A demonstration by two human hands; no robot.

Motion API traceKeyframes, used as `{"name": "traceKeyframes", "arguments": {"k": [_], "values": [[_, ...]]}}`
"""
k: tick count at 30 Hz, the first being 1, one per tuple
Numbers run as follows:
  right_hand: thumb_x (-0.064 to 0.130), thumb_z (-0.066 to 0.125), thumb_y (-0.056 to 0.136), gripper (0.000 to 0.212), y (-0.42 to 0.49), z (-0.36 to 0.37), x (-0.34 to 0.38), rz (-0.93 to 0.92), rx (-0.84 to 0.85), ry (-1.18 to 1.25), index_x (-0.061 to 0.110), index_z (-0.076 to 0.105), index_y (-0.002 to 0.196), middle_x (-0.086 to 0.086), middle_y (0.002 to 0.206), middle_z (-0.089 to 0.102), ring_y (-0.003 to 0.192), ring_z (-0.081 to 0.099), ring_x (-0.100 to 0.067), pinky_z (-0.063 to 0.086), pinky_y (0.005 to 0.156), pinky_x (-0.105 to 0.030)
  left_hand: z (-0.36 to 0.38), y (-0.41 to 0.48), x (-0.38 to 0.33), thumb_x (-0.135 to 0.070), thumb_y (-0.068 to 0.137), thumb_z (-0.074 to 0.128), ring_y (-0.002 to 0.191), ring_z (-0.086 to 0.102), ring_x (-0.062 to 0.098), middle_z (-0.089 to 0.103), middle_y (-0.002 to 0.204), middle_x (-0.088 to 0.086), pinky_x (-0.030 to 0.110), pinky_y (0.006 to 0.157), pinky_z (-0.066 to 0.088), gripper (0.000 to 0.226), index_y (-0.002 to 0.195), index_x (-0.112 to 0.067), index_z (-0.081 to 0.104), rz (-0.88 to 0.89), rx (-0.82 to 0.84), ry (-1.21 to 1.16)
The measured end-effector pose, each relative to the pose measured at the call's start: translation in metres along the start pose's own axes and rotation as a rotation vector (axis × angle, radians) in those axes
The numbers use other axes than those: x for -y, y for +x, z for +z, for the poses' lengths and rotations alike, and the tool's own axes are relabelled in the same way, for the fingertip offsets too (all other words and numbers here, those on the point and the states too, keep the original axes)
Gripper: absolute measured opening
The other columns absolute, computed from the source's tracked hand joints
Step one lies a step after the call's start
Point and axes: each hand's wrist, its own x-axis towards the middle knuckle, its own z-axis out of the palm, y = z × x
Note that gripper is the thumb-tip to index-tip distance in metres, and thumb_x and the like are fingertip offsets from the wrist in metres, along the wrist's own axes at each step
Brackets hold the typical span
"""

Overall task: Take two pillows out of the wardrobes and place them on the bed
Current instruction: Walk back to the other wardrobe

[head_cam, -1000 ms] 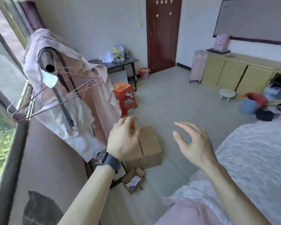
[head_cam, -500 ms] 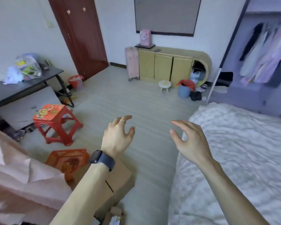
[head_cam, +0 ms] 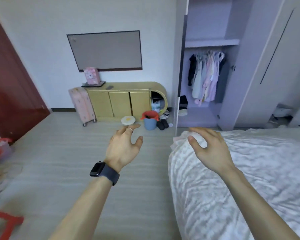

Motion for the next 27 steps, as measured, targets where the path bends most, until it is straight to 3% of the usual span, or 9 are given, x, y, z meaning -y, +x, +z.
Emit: {"name": "traceKeyframes", "arguments": {"k": [4,9,13,16,21,24,27], "values": [[0.038,0.064,0.095,0.031,0.06,0.009,-0.012,0.038,-0.089,-0.022,0.033,0.068,0.125,0.013,0.13,0.064,0.122,0.052,-0.023,0.034,0.099,-0.023,0.012,0.08,0.001,-0.048,0.086,0.051,0.125,0.054,0.028,0.058,0.137,-0.001,0.047,0.102,0.047,0.049,0.132,-0.032,0.057,0.09,-0.002,-0.063],[0.039,0.063,0.095,0.031,0.148,0.039,-0.043,0.054,-0.128,-0.032,0.038,0.065,0.126,0.016,0.132,0.062,0.124,0.049,-0.021,0.034,0.102,-0.025,0.047,0.189,0.01,-0.029,0.091,0.065,0.121,0.055,0.024,0.06,0.129,-0.004,0.041,0.102,0.046,0.035,0.125,-0.036,0.062,0.177,-0.029,-0.113],[0.041,0.061,0.096,0.031,0.226,0.077,-0.074,0.067,-0.127,-0.035,0.04,0.064,0.127,0.021,0.131,0.06,0.124,0.047,-0.017,0.032,0.101,-0.023,0.079,0.285,0.026,-0.032,0.091,0.065,0.119,0.055,0.022,0.059,0.126,-0.005,0.04,0.099,0.047,0.036,0.127,-0.034,0.061,0.196,-0.02,-0.12],[0.041,0.061,0.095,0.03,0.28,0.109,-0.091,0.085,-0.128,-0.004,0.043,0.064,0.125,0.026,0.128,0.057,0.124,0.047,-0.015,0.03,0.102,-0.021,0.1,0.345,0.042,-0.035,0.093,0.062,0.122,0.055,0.02,0.058,0.132,-0.009,0.038,0.098,0.048,0.026,0.118,-0.04,0.06,0.195,0.027,-0.13],[0.043,0.061,0.094,0.031,0.351,0.168,-0.121,0.121,-0.097,-0.007,0.044,0.064,0.125,0.022,0.129,0.061,0.125,0.052,-0.013,0.034,0.105,-0.022,0.134,0.435,0.082,-0.034,0.093,0.061,0.124,0.052,0.021,0.058,0.132,-0.007,0.04,0.097,0.048,0.04,0.133,-0.036,0.056,0.156,0.066,-0.102],[0.053,0.054,0.094,0.034,0.395,0.204,-0.135,0.137,-0.099,-0.02,0.044,0.064,0.125,0.023,0.13,0.06,0.125,0.051,-0.012,0.036,0.105,-0.024,0.158,0.494,0.11,-0.034,0.093,0.062,0.125,0.05,0.02,0.058,0.133,-0.007,0.039,0.097,0.048,0.042,0.135,-0.033,0.056,0.157,0.108,-0.087],[0.049,0.058,0.094,0.033,0.441,0.24,-0.15,0.177,-0.116,-0.042,0.043,0.064,0.126,0.023,0.13,0.059,0.126,0.05,-0.012,0.033,0.104,-0.021,0.184,0.558,0.132,-0.032,0.094,0.062,0.125,0.052,0.02,0.057,0.136,-0.007,0.037,0.098,0.048,0.041,0.134,-0.029,0.057,0.21,0.166,-0.12]]}}
